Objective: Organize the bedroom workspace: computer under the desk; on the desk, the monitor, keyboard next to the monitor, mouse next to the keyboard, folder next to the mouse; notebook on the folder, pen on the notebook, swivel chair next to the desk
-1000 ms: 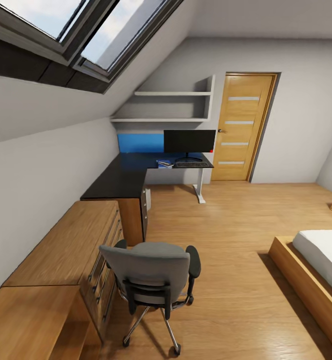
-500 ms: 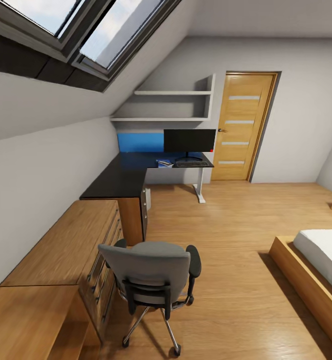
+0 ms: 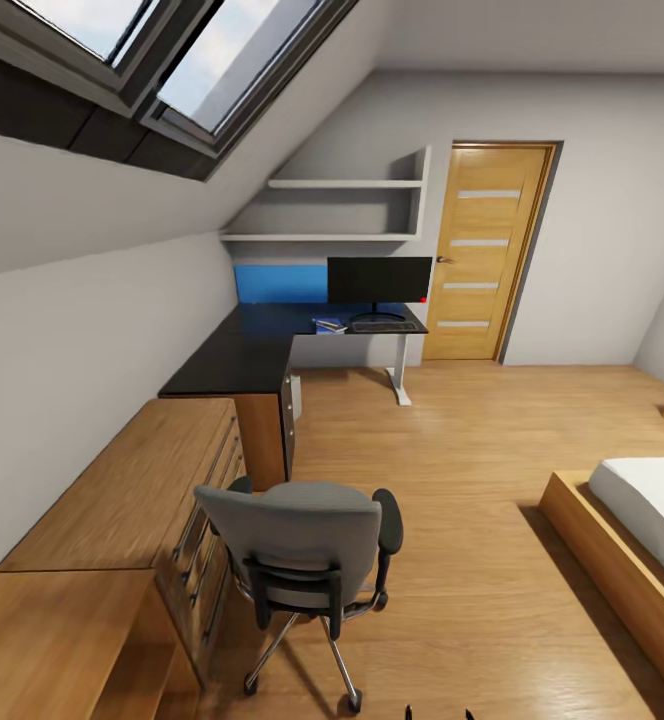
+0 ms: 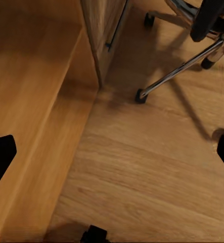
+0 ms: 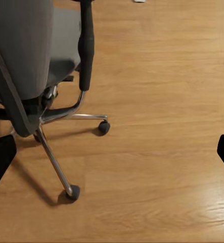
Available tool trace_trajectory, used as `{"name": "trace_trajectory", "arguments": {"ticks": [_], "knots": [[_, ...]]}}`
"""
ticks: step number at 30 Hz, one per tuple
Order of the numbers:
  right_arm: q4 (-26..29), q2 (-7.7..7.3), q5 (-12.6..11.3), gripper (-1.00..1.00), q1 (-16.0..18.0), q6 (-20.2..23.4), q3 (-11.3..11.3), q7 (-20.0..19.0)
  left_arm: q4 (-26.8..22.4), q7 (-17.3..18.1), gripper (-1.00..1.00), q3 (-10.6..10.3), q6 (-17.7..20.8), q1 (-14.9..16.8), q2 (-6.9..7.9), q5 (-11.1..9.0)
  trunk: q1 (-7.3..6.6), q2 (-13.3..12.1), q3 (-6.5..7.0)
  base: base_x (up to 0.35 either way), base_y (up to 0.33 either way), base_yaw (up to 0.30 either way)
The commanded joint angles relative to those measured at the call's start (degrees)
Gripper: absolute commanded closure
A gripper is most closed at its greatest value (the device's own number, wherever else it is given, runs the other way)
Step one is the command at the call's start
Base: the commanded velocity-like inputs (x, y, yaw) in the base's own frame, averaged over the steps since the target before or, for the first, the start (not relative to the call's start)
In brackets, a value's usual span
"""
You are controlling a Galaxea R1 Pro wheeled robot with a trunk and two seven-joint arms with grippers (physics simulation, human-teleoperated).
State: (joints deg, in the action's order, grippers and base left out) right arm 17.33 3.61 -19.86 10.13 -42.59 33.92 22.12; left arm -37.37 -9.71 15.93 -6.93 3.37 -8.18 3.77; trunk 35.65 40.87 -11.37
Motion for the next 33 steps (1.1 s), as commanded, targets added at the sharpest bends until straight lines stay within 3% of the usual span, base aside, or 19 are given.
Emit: {"name": "trace_trajectory", "arguments": {"ticks": [1, 5, 10, 16, 33], "knots": [[0.3, 0.38, -0.4, -1.00, 0.9, 0.9, 0.4, 0.5, -0.6, 0.0, -1.00, 0.3, 2.2, 1.2, -0.19, 0.3, 0.23, 0.5, -0.30, 0.000, 0.000, 0.000], [1.1, 1.49, -0.6, -1.00, 4.9, 7.5, 0.3, 0.6, -0.7, 0.3, -1.00, 0.3, 8.0, 5.3, -0.50, 0.3, 1.11, 2.1, -1.02, 0.000, 0.000, 0.000], [-1.4, 1.92, -0.9, -1.00, 7.7, 12.7, -0.3, 0.4, 6.0, 0.4, -1.00, 0.2, 9.4, 7.1, 0.18, 0.4, 2.21, 4.1, -1.91, 0.000, 0.000, 0.000], [-6.4, 2.16, -1.0, -1.00, 8.2, 12.1, -0.4, 0.2, 9.8, 0.4, -1.00, 0.2, 5.2, 7.6, 1.15, 0.5, 3.53, 6.5, -2.99, 0.000, 0.000, 0.000], [-7.2, 2.97, -0.8, -1.00, 8.3, 11.0, -0.3, 0.2, 10.5, 0.4, -1.00, 0.3, 2.6, 7.6, 1.18, 0.7, 7.26, 13.3, -6.04, 0.000, 0.000, 0.000]]}}
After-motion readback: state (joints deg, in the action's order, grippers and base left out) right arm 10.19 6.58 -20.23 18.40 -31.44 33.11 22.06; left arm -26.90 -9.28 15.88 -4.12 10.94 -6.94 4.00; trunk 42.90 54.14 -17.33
